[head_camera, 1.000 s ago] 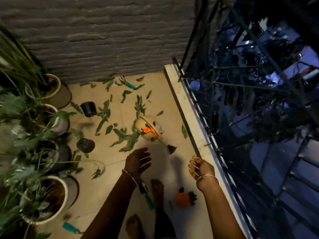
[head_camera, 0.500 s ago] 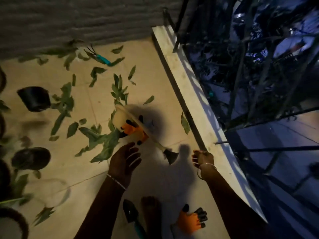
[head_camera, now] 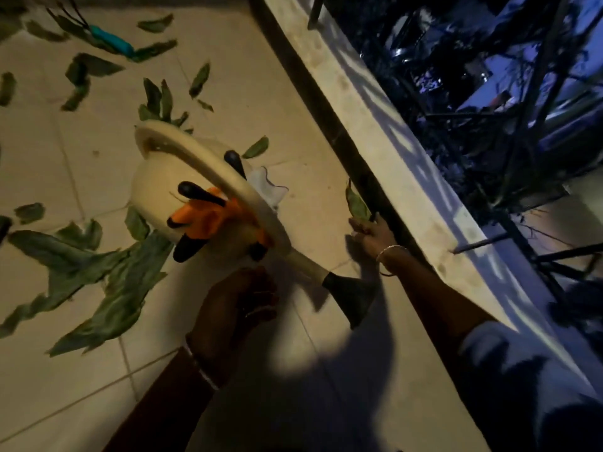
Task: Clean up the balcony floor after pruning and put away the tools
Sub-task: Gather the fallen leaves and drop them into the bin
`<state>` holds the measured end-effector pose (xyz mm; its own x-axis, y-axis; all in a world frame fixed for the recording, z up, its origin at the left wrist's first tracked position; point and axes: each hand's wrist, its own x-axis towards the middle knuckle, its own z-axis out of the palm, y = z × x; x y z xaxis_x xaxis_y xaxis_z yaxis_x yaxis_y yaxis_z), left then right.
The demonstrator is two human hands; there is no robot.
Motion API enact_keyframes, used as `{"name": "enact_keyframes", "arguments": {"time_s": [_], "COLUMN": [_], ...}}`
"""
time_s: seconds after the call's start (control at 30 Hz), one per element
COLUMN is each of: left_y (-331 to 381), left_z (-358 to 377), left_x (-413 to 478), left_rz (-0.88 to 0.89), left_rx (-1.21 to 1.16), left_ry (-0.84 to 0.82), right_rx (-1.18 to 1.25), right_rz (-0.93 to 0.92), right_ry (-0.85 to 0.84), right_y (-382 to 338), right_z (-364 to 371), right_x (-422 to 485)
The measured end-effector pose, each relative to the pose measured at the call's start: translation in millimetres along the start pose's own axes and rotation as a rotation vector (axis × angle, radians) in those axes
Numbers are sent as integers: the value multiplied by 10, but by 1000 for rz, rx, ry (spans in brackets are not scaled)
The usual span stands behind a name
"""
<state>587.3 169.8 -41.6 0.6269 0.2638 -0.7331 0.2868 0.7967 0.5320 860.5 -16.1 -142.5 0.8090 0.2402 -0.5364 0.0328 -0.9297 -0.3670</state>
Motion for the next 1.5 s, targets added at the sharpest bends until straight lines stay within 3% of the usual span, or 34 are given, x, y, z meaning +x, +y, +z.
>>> {"name": "enact_keyframes", "arguments": {"time_s": [0.17, 0.27, 0.4, 0.53, 0.67, 0.77, 0.87, 0.93, 1.03, 1.07, 1.13, 1.2, 1.27, 1.37, 1.5], "left_y": [-71, 22, 138, -81, -208, -197, -163, -154, -77, -21, 86, 178, 231, 270, 356], "left_z": [-233, -331, -425, -716, -848, -847, -902, -979, -1052, -1084, -1152, -1258, -1327, -1346, -1241], "left_x": [183, 267, 265, 206, 315, 297, 202, 205, 277, 276, 250, 236, 239, 286, 330], "left_rz": [28, 14, -38, -157, -217, -199, -172, -139, 0, 45, 126, 179, 185, 159, 169], "left_rx": [154, 215, 282, 228, 162, 198, 181, 74, -183, -205, -139, -105, -127, -148, -188], "left_ry": [-107, -181, -257, -85, -81, -86, -66, -30, 17, 70, 185, 236, 250, 247, 231], "right_rx": [-465, -502, -262, 99, 189, 75, 98, 101, -61, -106, -51, 153, 217, 84, -8], "right_rz": [-125, -304, -187, -137, -468, -689, -853, -974, -1118, -1178, -1256, -1201, -1070, -861, -824], "right_ry": [225, 337, 337, 414, 267, 86, 134, 164, 54, 102, 351, 551, 635, 560, 493], "right_y": [220, 337, 513, 351, 19, -233, -652, -924, -1260, -1350, -1502, -1675, -1846, -2018, -2040], "right_z": [353, 424, 494, 839, 1365, 1673, 1739, 1779, 1726, 1647, 1364, 1010, 696, 513, 589], "right_x": [110, 18, -243, -1055, -1799, -2096, -2276, -2296, -2321, -2333, -2333, -2252, -2118, -1803, -1494]}}
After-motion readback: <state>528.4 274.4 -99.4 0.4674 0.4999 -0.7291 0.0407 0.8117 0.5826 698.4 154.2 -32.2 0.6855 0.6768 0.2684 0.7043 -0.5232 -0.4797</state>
